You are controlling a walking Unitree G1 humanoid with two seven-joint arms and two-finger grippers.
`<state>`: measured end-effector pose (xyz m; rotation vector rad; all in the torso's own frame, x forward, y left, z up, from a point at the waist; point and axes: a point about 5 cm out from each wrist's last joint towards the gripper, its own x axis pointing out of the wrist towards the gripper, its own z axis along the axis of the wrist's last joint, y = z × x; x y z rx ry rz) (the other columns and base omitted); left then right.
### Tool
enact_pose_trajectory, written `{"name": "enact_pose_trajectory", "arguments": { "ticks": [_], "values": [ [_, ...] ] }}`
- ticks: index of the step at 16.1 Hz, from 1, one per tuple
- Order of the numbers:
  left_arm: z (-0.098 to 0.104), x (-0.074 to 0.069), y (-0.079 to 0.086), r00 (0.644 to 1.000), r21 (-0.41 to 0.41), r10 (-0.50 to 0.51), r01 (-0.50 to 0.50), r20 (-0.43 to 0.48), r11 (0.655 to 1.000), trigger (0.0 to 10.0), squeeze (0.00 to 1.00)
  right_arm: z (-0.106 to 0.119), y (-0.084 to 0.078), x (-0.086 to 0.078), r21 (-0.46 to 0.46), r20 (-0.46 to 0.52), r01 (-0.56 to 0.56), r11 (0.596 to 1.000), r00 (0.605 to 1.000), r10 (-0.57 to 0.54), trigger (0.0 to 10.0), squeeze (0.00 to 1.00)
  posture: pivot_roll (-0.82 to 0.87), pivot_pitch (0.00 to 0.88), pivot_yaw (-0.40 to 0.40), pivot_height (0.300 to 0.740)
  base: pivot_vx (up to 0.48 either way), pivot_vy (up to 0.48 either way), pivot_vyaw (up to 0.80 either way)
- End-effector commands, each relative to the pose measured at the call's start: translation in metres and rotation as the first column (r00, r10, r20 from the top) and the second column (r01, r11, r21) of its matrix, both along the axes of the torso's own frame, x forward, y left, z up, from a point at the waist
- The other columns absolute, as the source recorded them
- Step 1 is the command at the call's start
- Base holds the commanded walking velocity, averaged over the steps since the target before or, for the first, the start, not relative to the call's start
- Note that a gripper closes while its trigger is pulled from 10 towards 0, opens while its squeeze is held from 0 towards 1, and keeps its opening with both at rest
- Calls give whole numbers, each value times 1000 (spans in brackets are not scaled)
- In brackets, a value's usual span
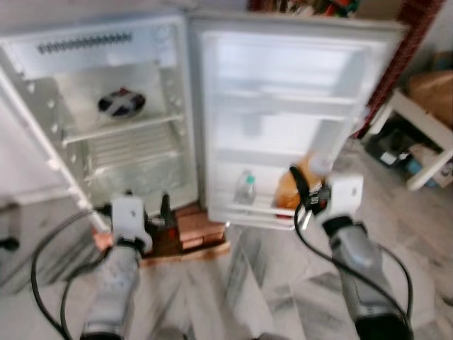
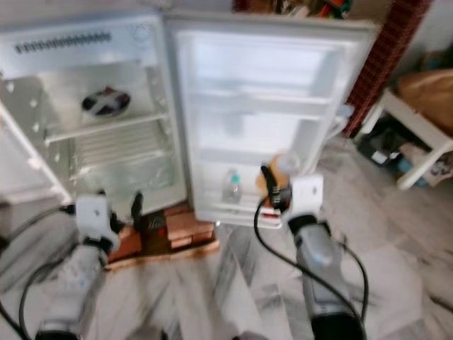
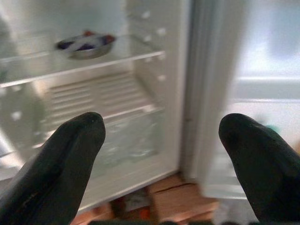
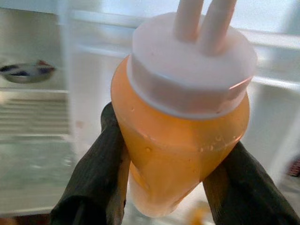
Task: Restocking fridge
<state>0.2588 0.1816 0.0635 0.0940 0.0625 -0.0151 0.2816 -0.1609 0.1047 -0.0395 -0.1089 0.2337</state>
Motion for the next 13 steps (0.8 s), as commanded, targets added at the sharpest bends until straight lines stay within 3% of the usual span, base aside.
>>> {"name": "enact_pose_trajectory", "arguments": {
  "ticks": [1,2,13],
  "values": [
    [-1,-1,-1,1000,0,-2,2,-4,1000,10000,0,3,1,0,-8,19,-2,1000,1000,3,10000,0,82,60,-48,740,0,0,619],
    [-1,-1,-2,1000,-5,-8,8,-6,1000,10000,0,4,0,0,-5,18,0,1000,1000,0,10000,0,82,60,-48,740,255,0,712],
    [-2,-1,-4,1000,-26,-7,7,-4,1000,10000,0,3,0,0,1,12,8,1000,1000,-8,10000,0,80,62,-47,740,330,0,0]
  ]
}}
